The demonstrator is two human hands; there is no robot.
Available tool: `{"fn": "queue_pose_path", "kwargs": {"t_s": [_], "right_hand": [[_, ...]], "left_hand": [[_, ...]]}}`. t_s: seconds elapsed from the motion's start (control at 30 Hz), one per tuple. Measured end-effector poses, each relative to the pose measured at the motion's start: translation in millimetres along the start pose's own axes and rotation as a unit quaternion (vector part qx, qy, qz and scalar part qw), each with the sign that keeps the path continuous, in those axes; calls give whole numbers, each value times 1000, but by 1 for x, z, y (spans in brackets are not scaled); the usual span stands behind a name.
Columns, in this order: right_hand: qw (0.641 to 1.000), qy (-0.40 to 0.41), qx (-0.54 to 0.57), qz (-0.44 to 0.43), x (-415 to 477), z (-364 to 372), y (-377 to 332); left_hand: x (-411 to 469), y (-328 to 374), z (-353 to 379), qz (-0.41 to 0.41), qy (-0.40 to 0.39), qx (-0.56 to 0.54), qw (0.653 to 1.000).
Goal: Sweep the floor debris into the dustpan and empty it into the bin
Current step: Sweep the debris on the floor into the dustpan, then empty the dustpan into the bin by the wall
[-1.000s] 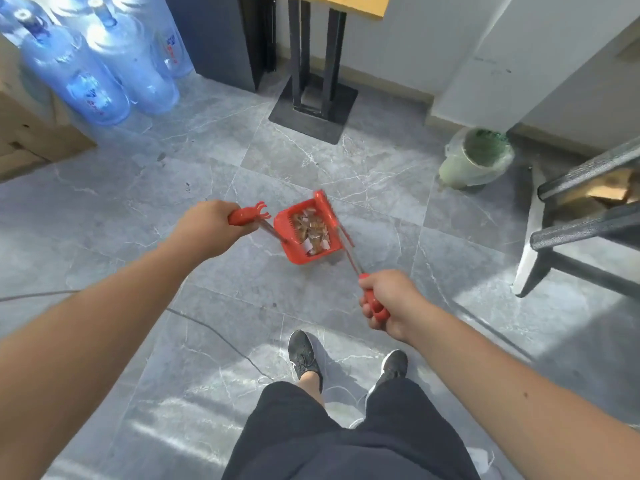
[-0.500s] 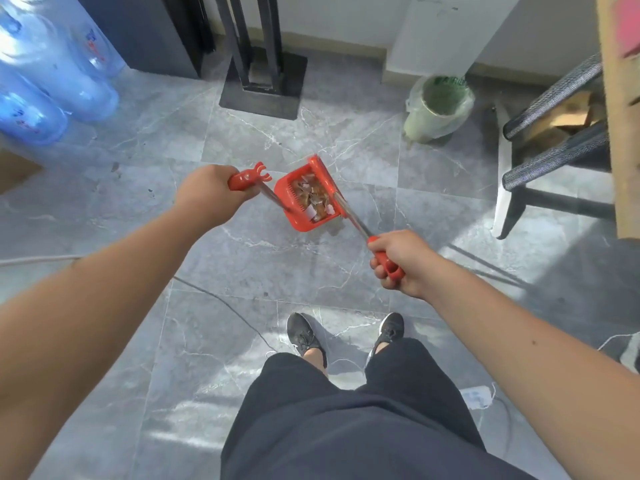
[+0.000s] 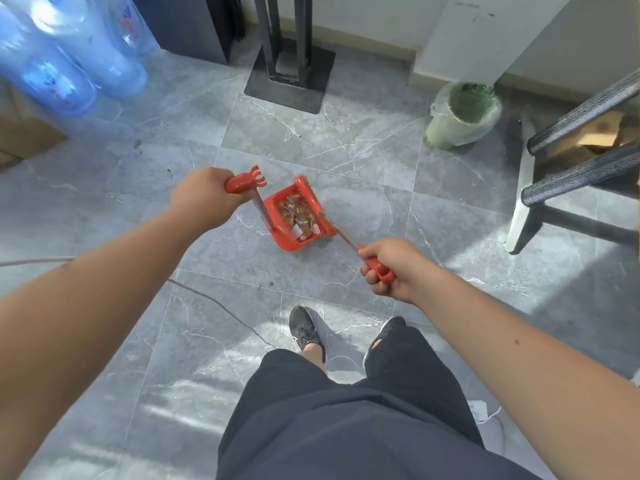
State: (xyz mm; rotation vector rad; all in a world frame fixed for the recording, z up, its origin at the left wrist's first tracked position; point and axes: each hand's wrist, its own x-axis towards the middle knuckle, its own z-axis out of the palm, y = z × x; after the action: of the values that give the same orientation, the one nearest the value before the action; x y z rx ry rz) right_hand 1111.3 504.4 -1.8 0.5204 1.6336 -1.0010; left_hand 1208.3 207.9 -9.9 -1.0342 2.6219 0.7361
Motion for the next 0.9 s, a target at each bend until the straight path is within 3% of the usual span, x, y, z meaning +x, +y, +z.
{"fn": "queue_pose_path", "kwargs": {"t_s": [0.4, 0.9], "right_hand": [[999, -25, -14, -23, -11, 18, -23], [996, -6, 60, -59, -13, -104, -110]], "left_hand": [[-1, -8, -21, -8, 41, -4, 999], [73, 167, -33, 59, 38, 31, 997]]}}
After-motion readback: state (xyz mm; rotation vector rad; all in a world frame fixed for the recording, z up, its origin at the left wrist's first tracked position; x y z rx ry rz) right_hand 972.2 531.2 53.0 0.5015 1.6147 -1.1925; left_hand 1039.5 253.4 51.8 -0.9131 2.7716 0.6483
